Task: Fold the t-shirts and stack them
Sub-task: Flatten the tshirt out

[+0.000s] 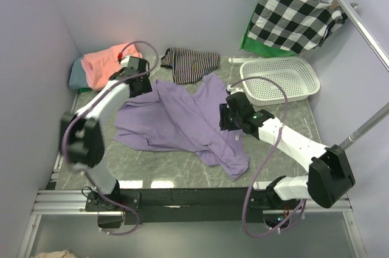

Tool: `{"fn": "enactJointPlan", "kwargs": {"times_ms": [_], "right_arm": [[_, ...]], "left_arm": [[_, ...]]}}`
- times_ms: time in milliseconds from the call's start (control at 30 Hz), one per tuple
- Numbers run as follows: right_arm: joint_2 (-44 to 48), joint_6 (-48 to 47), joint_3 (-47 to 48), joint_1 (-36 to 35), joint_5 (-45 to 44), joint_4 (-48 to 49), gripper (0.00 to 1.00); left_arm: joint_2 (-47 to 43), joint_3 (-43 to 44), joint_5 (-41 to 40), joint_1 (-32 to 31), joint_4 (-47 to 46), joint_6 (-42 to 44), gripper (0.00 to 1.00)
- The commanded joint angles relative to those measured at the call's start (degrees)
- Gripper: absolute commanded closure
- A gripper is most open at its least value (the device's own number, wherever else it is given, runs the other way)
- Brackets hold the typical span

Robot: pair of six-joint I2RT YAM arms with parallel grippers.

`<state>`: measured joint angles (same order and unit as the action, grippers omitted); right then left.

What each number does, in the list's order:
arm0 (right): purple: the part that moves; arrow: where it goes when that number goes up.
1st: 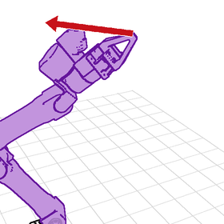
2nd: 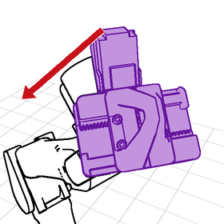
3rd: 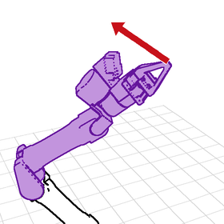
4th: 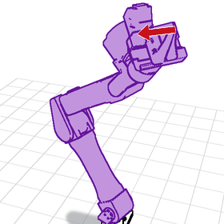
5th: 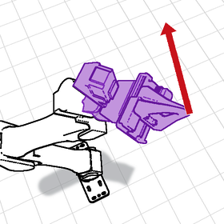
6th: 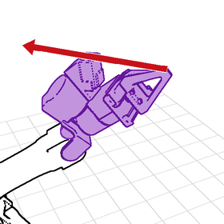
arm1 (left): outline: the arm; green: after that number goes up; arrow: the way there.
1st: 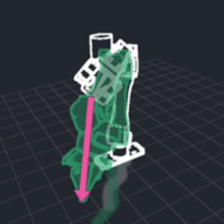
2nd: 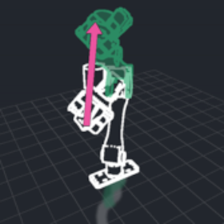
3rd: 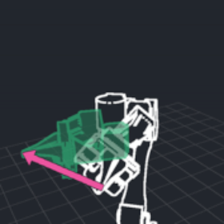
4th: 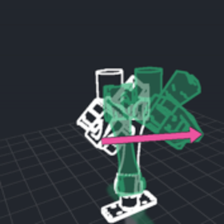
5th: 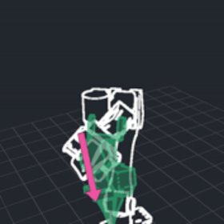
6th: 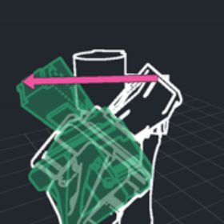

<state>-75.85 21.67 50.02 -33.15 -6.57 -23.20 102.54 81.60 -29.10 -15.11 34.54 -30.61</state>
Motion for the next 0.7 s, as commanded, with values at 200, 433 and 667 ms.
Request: {"fn": "enactJointPlan", "kwargs": {"times_ms": [200, 433, 667], "right_arm": [[4.31, 0.21, -0.62, -0.95, 9.55, 0.26, 0.5], [3.52, 0.21, -0.71, -1.83, 9.47, 0.61, 0.51], [2.82, -0.31, -1.15, -2.01, 10.7, 1.75, 0.51]], "left_arm": [[-33.08, -29.18, 14.07, -5.09, -4.49, -10.77, 0.0], [-41.1, -39.5, 9.43, -7.3, 2.01, -23.86, 0.08], [-41.12, -42.93, 4.32, -7.12, 1.85, -28.28, 0.16]]}}
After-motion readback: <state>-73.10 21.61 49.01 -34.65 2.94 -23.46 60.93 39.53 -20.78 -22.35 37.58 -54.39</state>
